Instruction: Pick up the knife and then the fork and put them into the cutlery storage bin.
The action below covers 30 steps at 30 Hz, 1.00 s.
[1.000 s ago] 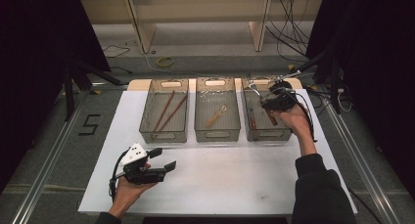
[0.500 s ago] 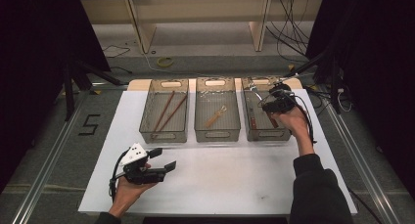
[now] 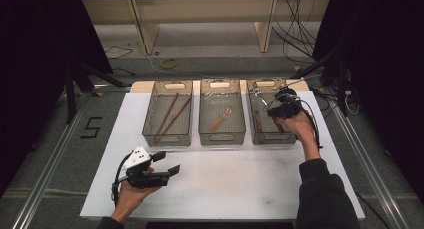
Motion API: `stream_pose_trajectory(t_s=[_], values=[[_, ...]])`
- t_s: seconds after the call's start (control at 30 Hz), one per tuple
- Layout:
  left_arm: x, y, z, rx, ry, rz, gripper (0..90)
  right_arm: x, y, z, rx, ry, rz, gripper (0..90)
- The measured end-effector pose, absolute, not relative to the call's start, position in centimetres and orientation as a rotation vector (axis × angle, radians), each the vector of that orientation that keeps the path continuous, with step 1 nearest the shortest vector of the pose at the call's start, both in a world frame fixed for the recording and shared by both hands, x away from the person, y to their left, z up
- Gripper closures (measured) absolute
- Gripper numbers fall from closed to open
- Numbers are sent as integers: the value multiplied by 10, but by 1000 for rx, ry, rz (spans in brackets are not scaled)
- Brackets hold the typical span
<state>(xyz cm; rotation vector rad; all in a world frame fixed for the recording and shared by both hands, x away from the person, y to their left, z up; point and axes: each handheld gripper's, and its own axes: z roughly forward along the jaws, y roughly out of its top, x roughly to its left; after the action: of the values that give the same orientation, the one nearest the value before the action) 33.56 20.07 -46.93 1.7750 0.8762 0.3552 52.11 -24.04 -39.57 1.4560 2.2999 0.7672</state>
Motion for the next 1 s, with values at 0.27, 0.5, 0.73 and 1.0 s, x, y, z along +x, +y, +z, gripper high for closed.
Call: stream_pose_trajectory(t_s=[0.27, 0.5, 0.73, 1.0], values=[[336, 201, -469, 1773, 877, 356, 222, 518, -238, -392, 1436, 2335, 811, 598], [336, 201, -469, 1776, 877, 355, 221, 507, -237, -384, 1388, 2329, 875, 537], [336, 201, -470, 1774, 879, 355, 221, 487, -234, -377, 1310, 2309, 986, 472], [336, 201, -470, 1774, 882, 348, 221, 458, -229, -378, 1252, 2286, 1086, 402]])
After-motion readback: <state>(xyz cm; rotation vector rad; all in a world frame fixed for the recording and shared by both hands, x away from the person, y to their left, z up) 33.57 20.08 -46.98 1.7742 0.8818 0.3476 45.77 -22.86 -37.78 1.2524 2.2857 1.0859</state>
